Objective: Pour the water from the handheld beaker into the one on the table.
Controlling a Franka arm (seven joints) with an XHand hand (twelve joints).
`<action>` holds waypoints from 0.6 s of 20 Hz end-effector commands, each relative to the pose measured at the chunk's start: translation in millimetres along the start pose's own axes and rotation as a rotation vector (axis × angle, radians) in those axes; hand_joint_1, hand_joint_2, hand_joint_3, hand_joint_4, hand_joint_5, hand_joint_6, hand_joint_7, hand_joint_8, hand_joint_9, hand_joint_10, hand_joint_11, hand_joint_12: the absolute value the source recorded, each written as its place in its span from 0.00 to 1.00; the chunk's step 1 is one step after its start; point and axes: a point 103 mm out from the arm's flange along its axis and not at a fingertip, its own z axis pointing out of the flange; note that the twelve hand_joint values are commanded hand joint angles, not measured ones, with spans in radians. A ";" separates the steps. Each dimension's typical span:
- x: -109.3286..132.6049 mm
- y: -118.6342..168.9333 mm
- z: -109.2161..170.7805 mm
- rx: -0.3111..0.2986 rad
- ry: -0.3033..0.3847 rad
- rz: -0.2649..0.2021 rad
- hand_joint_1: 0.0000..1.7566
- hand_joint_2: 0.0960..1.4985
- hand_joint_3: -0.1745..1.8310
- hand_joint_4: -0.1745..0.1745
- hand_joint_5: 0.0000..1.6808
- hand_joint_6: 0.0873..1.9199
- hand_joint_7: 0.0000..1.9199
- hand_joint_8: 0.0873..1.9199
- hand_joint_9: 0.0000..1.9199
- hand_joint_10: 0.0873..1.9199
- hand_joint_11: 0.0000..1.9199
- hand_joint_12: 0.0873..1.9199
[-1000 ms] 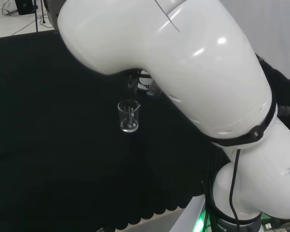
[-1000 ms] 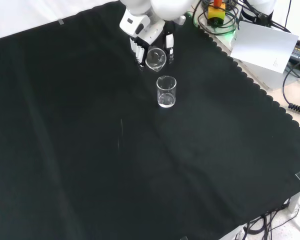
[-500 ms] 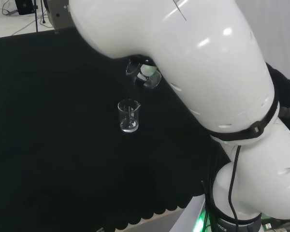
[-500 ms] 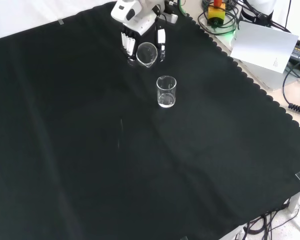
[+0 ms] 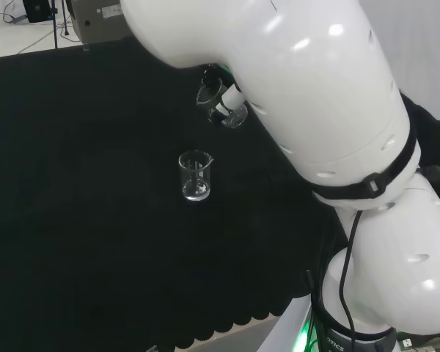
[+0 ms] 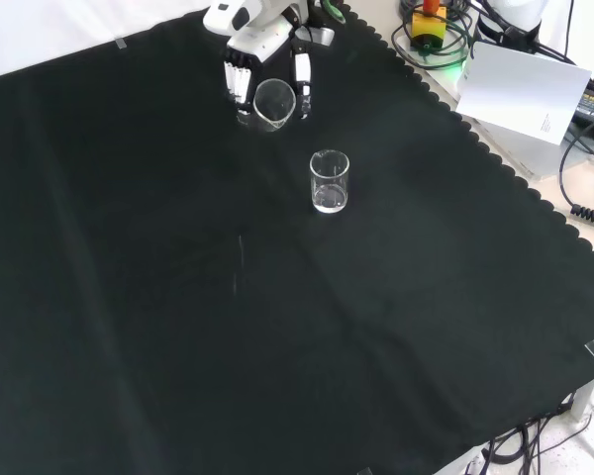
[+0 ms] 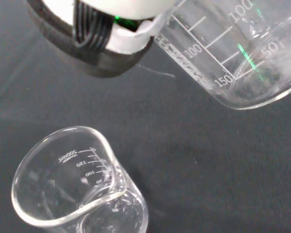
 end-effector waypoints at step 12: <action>-20.5 23.0 14.3 -0.065 0.161 -0.067 0.87 0.65 0.00 0.00 0.76 0.20 0.70 0.25 0.84 0.00 0.61 0.32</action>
